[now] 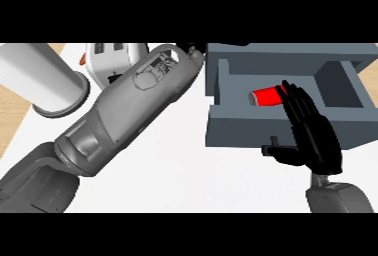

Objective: Pick up the can, place it into the drawer and close the drawer

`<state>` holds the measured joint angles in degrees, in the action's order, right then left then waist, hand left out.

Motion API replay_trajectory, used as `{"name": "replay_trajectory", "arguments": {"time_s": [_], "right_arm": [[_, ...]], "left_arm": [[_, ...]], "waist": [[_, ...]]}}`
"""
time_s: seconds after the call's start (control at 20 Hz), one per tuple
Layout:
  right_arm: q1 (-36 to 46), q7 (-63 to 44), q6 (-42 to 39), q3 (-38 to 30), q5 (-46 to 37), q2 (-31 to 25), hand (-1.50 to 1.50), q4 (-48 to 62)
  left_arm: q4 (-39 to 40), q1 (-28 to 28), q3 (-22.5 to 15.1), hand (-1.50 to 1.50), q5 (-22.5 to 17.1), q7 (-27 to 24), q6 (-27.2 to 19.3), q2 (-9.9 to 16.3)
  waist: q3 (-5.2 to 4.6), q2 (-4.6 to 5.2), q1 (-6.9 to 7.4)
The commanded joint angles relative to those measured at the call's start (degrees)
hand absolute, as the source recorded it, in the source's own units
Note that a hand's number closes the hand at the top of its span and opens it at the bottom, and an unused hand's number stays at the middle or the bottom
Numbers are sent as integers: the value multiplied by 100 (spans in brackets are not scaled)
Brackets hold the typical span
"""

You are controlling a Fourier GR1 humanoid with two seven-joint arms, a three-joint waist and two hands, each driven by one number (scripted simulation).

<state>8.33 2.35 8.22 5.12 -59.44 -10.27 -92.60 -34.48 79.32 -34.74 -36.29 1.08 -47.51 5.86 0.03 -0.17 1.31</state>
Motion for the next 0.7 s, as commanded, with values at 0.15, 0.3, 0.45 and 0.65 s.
{"name": "replay_trajectory", "arguments": {"time_s": [0.15,0.3,0.45,0.65], "right_arm": [[641,105,695,-147,-357,266,-150,1474],[851,358,1107,-409,-394,162,-150,2234],[1466,258,1251,-527,-554,200,-150,2778],[1895,260,1730,-587,-894,249,-150,3618]], "left_arm": [[-1209,-444,-181,-150,263,842,66,858],[-1522,-577,-117,-150,294,922,110,1165],[-1855,-873,-108,-150,353,1031,267,1519],[-2269,-1073,-228,-150,556,1392,67,1670]], "waist": [[-2,-34,135],[2,-8,177],[0,3,161],[3,13,134]]}}
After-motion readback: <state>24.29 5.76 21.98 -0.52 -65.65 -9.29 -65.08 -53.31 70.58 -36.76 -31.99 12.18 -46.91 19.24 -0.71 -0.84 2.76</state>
